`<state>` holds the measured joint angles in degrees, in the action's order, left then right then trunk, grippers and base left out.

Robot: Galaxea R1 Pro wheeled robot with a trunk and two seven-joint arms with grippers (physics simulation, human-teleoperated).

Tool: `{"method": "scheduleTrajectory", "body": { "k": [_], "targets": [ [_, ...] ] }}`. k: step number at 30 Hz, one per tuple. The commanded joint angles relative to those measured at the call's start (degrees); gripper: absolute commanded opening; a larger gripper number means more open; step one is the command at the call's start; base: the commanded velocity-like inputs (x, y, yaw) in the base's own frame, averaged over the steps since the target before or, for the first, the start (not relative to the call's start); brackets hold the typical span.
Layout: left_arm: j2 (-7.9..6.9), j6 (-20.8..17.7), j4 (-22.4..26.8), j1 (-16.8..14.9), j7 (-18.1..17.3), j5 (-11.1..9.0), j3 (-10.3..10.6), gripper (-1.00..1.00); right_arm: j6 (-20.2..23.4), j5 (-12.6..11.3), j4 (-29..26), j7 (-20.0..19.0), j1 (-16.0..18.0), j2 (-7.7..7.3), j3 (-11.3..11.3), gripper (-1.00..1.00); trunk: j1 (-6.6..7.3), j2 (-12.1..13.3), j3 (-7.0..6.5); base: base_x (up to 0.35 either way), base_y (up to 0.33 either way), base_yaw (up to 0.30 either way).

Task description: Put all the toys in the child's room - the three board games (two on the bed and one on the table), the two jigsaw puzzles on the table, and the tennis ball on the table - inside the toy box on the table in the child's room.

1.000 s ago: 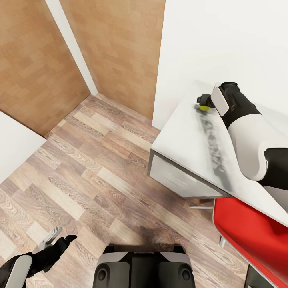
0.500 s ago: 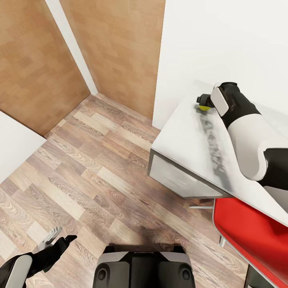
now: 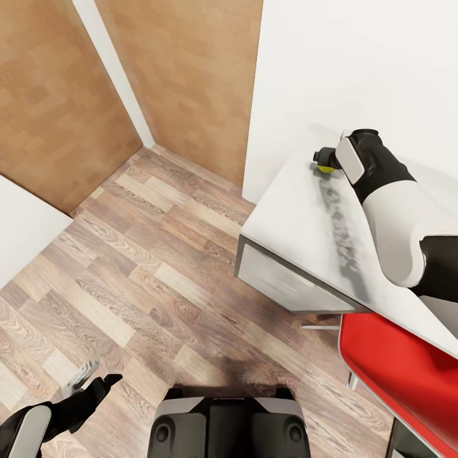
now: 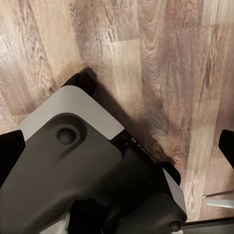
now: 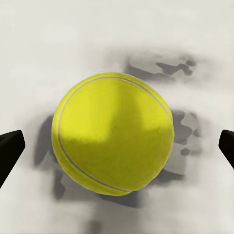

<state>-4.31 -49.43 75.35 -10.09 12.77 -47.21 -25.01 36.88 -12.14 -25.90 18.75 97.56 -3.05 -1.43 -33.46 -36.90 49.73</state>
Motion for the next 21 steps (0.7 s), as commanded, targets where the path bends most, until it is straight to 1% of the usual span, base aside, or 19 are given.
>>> {"method": "scheduleTrajectory", "body": {
  "k": [1, 17, 21],
  "targets": [
    [0.0, -0.2, 0.0, 0.0, 0.5, -0.6, 0.0, 1.0, 0.1, -0.6, -0.1, 0.4, 0.0, -0.02, -0.2, 1.0, -0.02, -0.1, 0.09, 0.0, 0.0, 0.0],
    [0.0, -0.2, -0.7, 0.0, 0.5, -0.6, 0.0, 1.0, -1.5, -0.6, -0.1, 0.4, -0.2, -0.1, -0.2, 1.0, -0.02, -0.1, 0.3, 0.0, 0.0, 0.0],
    [0.0, -0.2, -0.8, 0.0, 0.5, -0.6, 0.0, 1.0, -2.8, -0.7, -0.1, 0.3, -0.3, -0.08, -0.2, 1.0, -0.02, -0.1, 0.3, 0.0, 0.0, 0.0]
  ]
}}
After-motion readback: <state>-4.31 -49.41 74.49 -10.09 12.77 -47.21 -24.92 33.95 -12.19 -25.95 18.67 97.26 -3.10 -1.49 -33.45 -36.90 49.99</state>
